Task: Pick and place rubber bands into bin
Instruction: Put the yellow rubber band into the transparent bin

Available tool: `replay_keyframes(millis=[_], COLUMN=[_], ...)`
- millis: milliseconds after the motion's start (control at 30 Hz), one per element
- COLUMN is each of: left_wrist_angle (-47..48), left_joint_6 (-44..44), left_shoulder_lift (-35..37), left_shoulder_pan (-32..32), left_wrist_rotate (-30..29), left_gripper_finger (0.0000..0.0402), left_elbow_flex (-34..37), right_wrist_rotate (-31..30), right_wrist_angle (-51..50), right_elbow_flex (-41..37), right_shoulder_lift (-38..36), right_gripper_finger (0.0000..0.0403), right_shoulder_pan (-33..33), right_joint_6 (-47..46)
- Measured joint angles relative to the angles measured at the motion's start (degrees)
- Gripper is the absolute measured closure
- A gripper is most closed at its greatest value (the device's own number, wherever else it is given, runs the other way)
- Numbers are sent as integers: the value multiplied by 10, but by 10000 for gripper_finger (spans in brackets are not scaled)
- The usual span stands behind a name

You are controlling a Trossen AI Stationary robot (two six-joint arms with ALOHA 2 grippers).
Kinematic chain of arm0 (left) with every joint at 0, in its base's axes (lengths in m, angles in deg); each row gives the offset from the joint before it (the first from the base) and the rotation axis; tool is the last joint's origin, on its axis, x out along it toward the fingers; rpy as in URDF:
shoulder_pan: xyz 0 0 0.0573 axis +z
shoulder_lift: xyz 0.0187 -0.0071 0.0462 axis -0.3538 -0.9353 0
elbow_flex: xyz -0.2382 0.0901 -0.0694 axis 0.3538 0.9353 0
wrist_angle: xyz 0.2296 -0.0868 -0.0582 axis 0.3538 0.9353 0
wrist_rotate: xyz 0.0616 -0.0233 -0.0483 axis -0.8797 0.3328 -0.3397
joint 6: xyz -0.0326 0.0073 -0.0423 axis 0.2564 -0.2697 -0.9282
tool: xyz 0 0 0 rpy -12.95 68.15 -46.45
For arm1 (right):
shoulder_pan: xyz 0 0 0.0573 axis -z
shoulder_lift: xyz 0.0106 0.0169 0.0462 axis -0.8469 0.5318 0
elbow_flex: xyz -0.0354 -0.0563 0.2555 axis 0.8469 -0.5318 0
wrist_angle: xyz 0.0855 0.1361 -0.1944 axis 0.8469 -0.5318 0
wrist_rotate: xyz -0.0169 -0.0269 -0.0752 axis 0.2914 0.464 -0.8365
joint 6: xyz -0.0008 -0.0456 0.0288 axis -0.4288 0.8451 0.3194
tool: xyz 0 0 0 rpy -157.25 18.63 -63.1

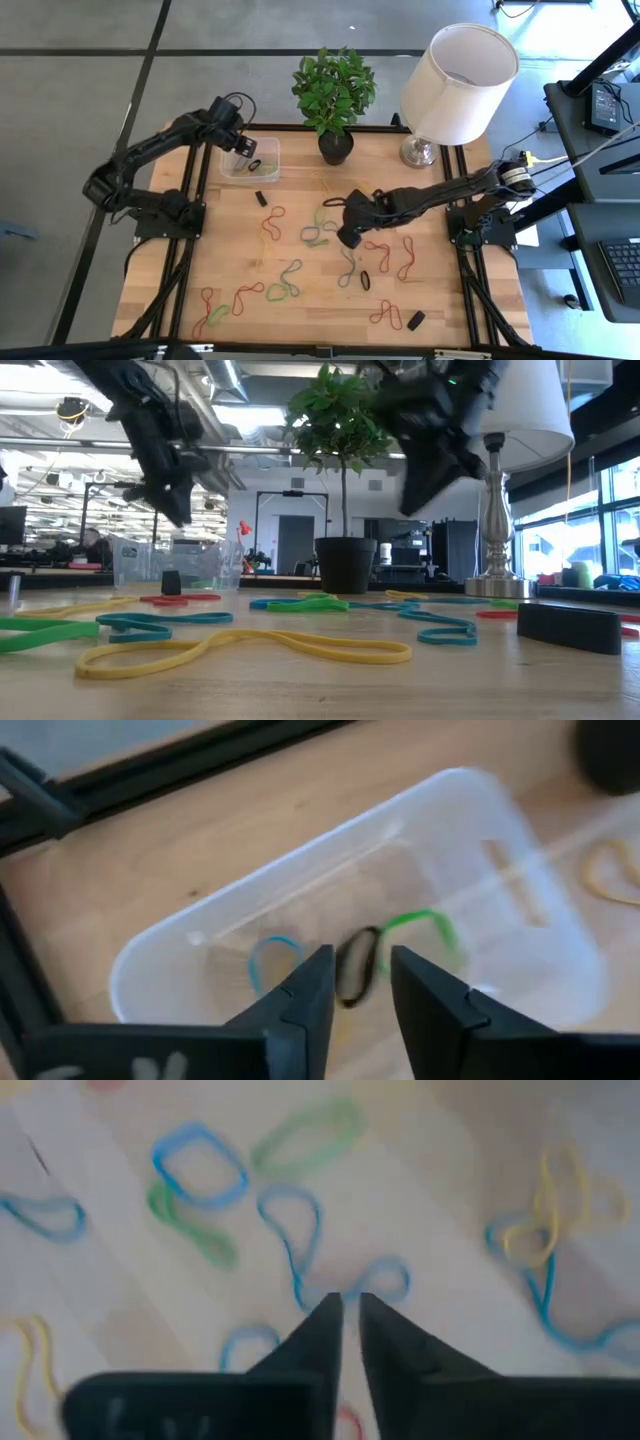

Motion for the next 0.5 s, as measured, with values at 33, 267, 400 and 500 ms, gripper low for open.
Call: replay_keyframes(millis=[33, 267, 400, 500], left_wrist_angle=[5, 1, -33, -64], left_joint_6=[-7, -56, -67, -72], left_shoulder_lift=[14, 104, 130, 130], left_shoulder_pan=[-10, -143, -247, -315], left_wrist_rotate=[0, -15, -36, -41], left_gripper_finger=[318, 394, 400, 399], left_elbow_flex=[0, 0, 0, 0], right_wrist_rotate=[6, 15, 15, 15], right_wrist_angle=[5, 95, 159, 184], right_elbow_flex=[-18, -163, -240, -274], right_shoulder_lift=[-10, -130, -200, -233], right_gripper_finger=[378, 385, 385, 392], right_shoulder_pan=[-2, -34, -39, -36], right_joint_6=[-10, -36, -24, -21])
